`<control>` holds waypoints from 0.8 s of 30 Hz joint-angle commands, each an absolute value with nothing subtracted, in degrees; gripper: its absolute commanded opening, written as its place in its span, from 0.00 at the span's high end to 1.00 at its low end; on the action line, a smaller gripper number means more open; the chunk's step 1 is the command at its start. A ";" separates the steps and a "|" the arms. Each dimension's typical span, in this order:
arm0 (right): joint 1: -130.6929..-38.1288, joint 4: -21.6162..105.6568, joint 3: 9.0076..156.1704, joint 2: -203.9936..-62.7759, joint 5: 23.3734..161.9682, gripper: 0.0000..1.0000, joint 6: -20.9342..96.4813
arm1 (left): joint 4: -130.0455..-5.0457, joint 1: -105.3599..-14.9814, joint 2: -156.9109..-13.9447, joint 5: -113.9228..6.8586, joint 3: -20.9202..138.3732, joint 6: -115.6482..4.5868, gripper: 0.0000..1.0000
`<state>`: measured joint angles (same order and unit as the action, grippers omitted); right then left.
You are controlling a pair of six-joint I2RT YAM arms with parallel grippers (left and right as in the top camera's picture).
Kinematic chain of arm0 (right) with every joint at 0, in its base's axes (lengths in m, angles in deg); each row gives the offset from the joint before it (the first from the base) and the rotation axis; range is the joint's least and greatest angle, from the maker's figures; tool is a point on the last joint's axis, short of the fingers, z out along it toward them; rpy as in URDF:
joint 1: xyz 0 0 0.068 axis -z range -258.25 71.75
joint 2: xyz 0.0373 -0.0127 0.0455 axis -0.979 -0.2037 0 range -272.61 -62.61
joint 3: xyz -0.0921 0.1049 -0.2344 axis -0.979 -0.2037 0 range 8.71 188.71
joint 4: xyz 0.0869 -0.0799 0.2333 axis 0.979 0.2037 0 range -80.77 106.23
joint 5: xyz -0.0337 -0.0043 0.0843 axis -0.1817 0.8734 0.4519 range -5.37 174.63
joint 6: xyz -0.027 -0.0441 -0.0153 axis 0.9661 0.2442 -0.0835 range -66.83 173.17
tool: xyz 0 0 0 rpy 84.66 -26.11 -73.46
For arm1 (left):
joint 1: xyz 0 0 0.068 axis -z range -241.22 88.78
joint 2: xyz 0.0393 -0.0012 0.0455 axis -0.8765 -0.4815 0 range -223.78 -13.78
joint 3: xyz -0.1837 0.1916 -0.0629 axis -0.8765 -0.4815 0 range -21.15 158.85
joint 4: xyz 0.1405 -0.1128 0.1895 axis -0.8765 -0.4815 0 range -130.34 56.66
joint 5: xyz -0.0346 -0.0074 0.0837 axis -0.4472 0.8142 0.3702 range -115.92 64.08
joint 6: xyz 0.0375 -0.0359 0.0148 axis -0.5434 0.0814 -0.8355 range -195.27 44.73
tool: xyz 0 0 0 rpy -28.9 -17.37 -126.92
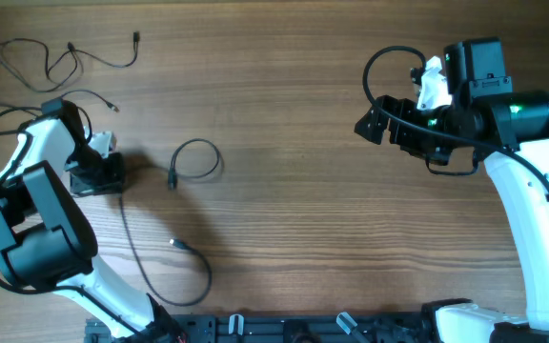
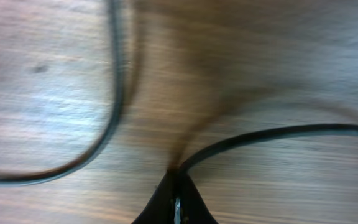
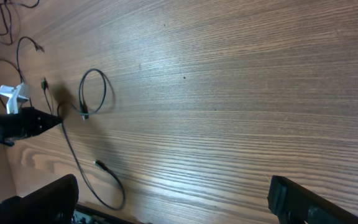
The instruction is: Untangle cables
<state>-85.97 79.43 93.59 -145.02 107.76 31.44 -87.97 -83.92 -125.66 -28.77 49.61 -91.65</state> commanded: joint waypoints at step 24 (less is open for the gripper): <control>-106.50 60.09 93.44 -153.68 115.98 0.00 39.76 | -83.97 -66.69 -95.80 -61.84 61.70 -52.07 0.96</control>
